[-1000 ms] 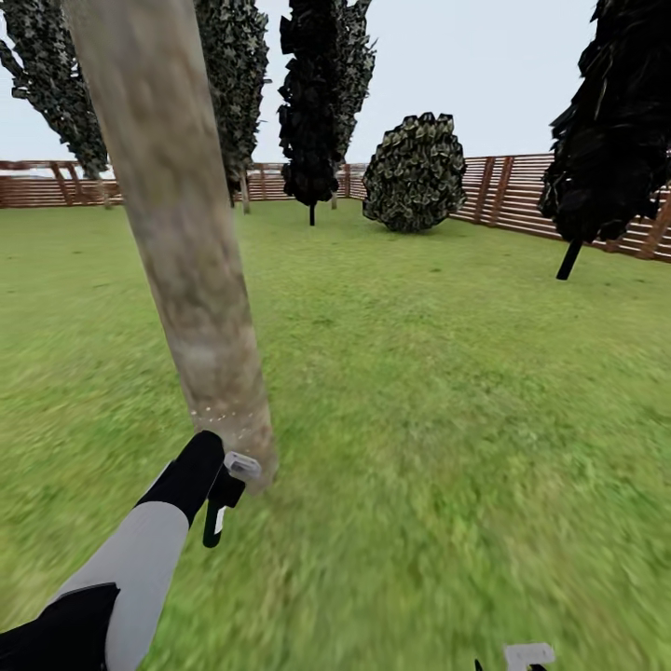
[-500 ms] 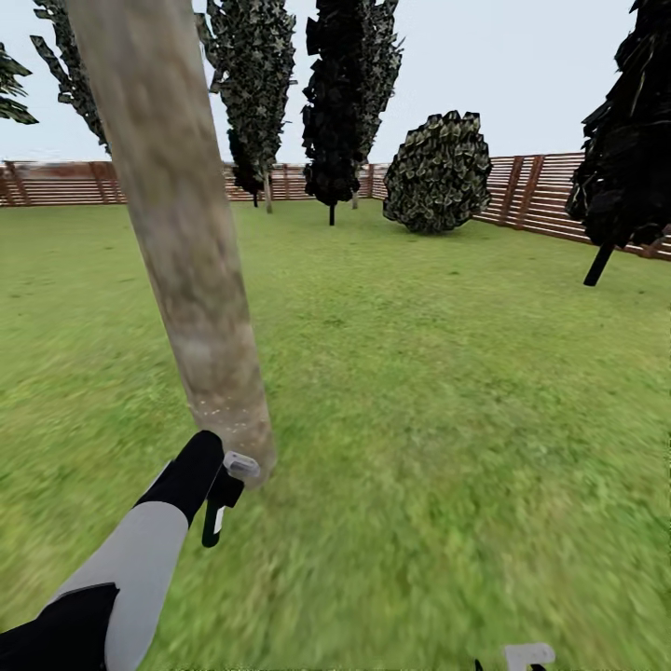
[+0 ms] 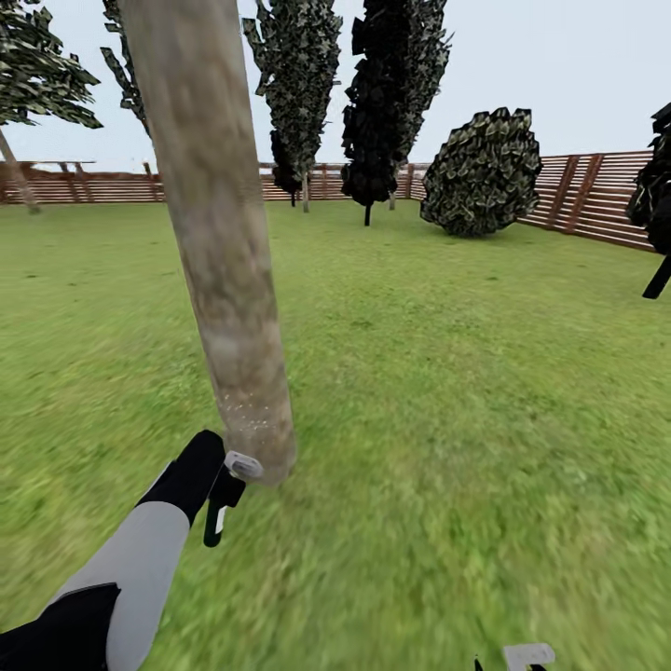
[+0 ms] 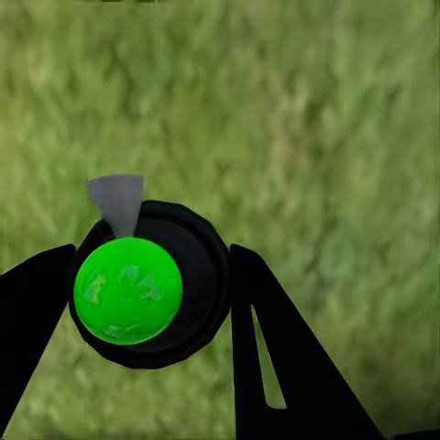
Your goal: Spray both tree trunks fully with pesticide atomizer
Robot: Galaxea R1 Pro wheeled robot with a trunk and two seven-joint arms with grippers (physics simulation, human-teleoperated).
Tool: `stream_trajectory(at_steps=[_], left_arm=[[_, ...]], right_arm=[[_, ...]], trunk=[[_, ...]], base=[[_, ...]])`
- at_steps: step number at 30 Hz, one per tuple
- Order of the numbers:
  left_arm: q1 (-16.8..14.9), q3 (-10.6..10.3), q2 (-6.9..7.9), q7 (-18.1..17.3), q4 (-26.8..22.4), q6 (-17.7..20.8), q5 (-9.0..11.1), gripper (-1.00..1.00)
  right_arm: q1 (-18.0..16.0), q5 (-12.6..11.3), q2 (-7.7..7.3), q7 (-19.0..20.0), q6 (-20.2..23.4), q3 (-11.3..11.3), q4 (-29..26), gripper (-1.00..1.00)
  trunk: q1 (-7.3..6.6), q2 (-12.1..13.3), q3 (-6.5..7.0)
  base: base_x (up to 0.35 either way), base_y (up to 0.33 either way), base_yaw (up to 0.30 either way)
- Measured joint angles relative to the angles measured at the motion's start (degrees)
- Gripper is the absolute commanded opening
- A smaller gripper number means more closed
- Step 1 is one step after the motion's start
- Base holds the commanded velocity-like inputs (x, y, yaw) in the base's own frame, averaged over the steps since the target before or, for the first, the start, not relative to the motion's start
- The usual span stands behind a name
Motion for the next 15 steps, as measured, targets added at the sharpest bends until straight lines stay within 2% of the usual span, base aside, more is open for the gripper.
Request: stream_trajectory(at_steps=[9, 15], left_arm=[[-0.01, 0.08, -0.03, 0.01, 0.02, -0.01, 0.01, -1.0], [0.0, 0.04, 0.05, 0.01, 0.02, -0.03, 0.03, -1.0]], right_arm=[[0.01, 0.0, -0.17, 0.0, -0.01, 0.0, -0.02, 1.0], [0.0, 0.0, -0.02, 0.08, -0.01, 0.0, 0.06, 1.0]], trunk=[[0.0, 0.0, 0.0], [0.02, 0.0, 0.0]], base=[[0.202, -0.2, 0.009], [0.036, -0.267, 0.0]])
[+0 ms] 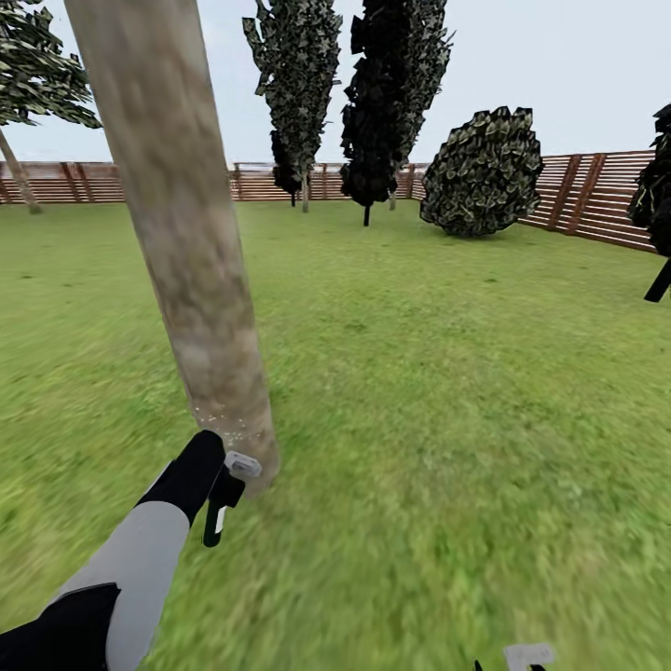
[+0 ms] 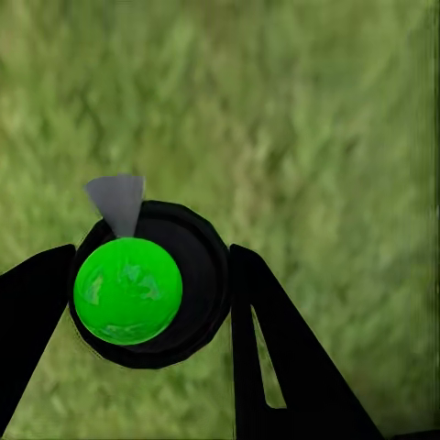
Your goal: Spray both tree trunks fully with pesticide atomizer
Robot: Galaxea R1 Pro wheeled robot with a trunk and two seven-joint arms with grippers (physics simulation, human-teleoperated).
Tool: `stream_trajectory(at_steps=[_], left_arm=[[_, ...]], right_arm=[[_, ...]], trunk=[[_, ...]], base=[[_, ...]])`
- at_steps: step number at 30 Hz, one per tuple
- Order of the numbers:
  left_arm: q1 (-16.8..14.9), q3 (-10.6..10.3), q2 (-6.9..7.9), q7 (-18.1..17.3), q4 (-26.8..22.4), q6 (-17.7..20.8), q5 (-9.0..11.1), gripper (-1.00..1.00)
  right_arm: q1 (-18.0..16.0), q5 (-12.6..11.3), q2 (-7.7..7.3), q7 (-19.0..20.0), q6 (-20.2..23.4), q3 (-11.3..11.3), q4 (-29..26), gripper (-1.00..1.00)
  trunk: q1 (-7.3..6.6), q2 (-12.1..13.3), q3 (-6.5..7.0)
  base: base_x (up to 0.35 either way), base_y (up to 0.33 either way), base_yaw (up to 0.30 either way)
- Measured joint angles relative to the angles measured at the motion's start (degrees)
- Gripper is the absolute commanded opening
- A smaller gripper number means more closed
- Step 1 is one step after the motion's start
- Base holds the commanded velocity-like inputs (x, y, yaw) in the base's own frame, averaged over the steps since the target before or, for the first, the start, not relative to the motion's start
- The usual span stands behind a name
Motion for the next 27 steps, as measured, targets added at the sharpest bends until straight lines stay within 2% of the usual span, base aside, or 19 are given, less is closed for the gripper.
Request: stream_trajectory(at_steps=[7, 14, 21, 27], left_arm=[[-0.06, -0.22, -0.21, 0.04, -0.11, 0.08, 0.03, -1.0], [-0.62, -0.3, -0.23, 0.07, -0.12, 0.44, 0.0, -1.0], [-1.09, -0.33, -1.05, 0.17, -0.16, 0.69, 0.03, -1.0], [-3.25, -0.38, -1.21, 0.25, -0.2, 0.99, -0.12, -1.0]], right_arm=[[-0.03, 0.0, 0.02, -0.04, 0.01, 0.0, 0.03, 1.0], [-0.03, 0.0, 0.02, -0.05, 0.01, 0.0, 0.03, 1.0], [0.01, -0.01, 0.1, 0.01, 0.01, -0.01, 0.03, 1.0], [-0.02, -0.01, 0.09, -0.02, 0.01, -0.01, 0.03, 1.0]], trunk=[[-0.01, 0.0, 0.0], [-0.03, 0.0, 0.0], [0.0, 0.0, 0.0], [0.0, 0.0, 0.0]], base=[[0.025, -0.272, 0.177], [0.217, -0.191, 0.276], [0.028, -0.017, 0.277], [0.004, -0.001, 0.226]])
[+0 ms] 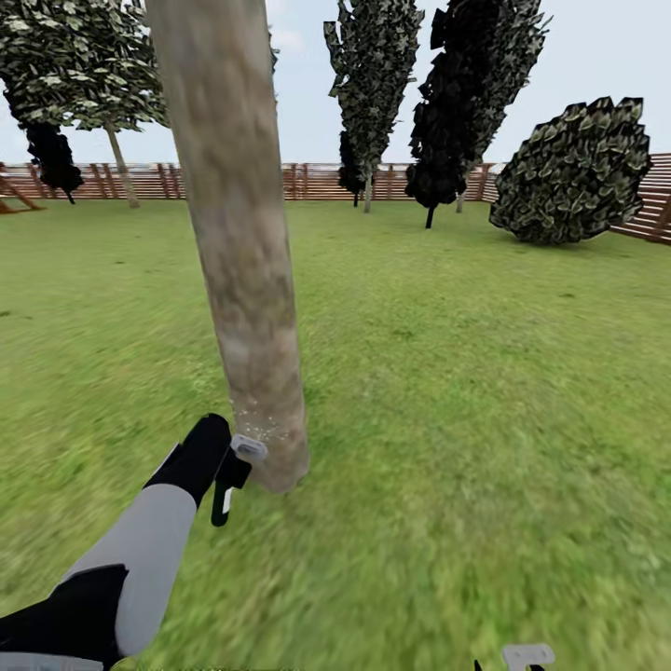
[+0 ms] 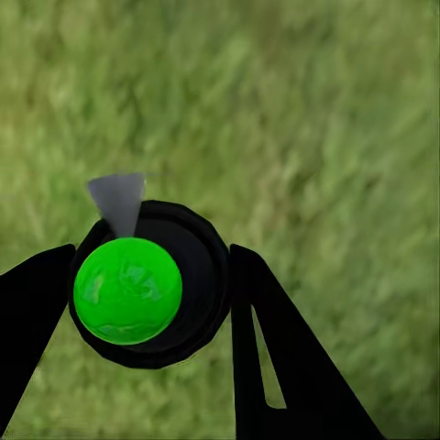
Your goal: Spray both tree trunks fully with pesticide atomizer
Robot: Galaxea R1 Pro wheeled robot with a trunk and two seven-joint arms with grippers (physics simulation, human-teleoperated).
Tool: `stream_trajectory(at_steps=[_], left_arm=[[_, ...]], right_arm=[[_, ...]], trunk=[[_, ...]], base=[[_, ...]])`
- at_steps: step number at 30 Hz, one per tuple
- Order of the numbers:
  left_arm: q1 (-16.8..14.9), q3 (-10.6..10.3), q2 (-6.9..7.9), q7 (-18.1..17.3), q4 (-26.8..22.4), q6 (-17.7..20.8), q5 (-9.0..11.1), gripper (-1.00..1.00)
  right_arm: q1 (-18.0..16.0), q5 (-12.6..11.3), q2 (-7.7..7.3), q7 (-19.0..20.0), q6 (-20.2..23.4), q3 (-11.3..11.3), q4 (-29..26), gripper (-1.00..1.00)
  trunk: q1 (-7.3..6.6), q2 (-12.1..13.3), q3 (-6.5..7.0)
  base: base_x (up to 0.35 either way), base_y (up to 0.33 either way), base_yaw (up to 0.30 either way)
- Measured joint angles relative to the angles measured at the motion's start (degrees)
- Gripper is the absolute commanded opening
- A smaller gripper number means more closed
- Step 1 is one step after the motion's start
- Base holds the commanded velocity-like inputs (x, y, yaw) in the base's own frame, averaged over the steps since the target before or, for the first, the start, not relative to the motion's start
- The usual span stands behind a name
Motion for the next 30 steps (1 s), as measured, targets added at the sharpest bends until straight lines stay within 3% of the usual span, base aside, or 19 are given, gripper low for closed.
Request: stream_trajectory(at_steps=[8, 23, 30], left_arm=[[-2.91, -0.25, -1.0, 0.0, 0.1, 0.44, -0.19, -1.0], [-2.99, -0.37, -1.26, 0.0, 0.1, 0.43, -0.56, -1.0], [-2.45, -0.19, -0.82, -0.01, 0.14, 0.45, -0.64, -1.0]], right_arm=[[0.02, 0.0, -0.25, -0.06, -0.01, 0.01, -0.09, 1.0], [-0.01, -0.01, -0.17, -0.07, -0.01, 0.01, -0.1, 1.0], [0.01, 0.0, -0.16, -0.07, 0.0, 0.02, -0.09, 1.0]], trunk=[[-0.02, 0.0, 0.0], [0.0, 0.0, 0.0], [0.0, 0.0, 0.0]], base=[[0.181, -0.155, 0.014], [0.04, -0.264, 0.0], [0.019, -0.273, 0.208]])
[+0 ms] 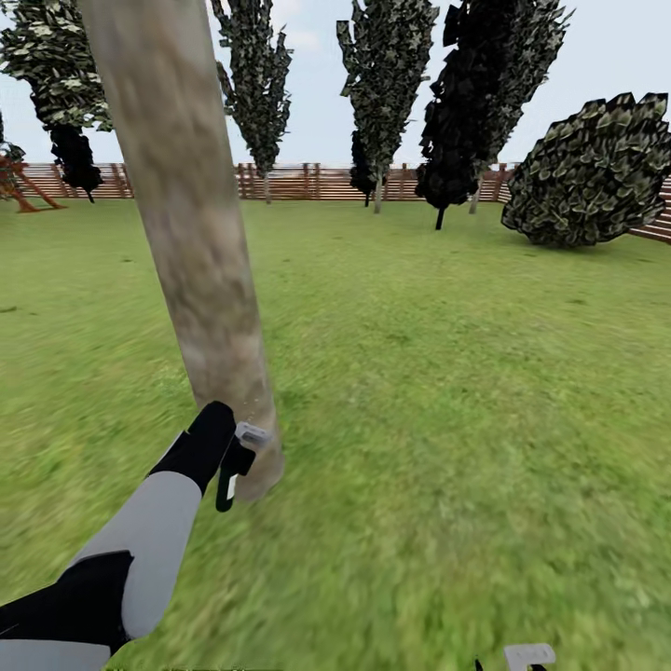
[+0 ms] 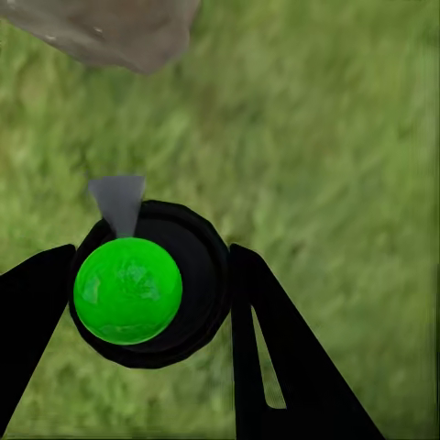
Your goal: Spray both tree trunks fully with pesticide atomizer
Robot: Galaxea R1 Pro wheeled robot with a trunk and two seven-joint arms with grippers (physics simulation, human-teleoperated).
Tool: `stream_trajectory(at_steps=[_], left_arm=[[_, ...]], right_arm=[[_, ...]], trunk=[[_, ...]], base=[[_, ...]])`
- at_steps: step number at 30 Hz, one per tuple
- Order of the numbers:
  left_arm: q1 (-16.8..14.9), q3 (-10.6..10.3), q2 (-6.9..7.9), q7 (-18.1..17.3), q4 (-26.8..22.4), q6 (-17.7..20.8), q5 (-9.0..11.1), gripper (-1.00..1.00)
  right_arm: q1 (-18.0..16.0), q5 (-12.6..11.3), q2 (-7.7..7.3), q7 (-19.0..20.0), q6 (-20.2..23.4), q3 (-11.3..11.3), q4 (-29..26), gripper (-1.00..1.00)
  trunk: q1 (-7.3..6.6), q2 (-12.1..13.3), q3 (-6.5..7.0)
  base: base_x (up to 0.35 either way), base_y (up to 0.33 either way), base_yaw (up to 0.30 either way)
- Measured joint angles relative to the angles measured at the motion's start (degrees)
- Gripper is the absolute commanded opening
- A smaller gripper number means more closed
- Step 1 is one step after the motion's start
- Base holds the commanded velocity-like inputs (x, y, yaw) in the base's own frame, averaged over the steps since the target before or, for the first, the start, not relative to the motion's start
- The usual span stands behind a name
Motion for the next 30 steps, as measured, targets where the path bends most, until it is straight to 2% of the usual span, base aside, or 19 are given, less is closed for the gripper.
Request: stream_trajectory(at_steps=[11, 23, 30], left_arm=[[0.44, 0.01, 0.29, 0.0, 0.22, 0.01, 0.02, -1.0], [0.56, 0.01, 0.33, 0.02, 0.29, -0.04, -0.02, -1.0], [0.84, 0.07, 0.8, -0.09, 0.56, -0.09, -0.07, -1.0]], right_arm=[[-0.03, 0.0, 0.08, 0.0, 0.0, 0.0, 0.0, 1.0], [0.0, 0.0, 0.08, 0.01, -0.01, -0.01, -0.02, 1.0], [0.02, 0.0, 0.09, 0.0, 0.0, 0.0, 0.03, 1.0]], trunk=[[-0.01, 0.0, 0.0], [0.01, 0.0, 0.0], [0.01, 0.0, 0.0]], base=[[0.121, -0.273, 0.267], [0.037, -0.273, 0.018], [0.0, -0.274, 0.24]])
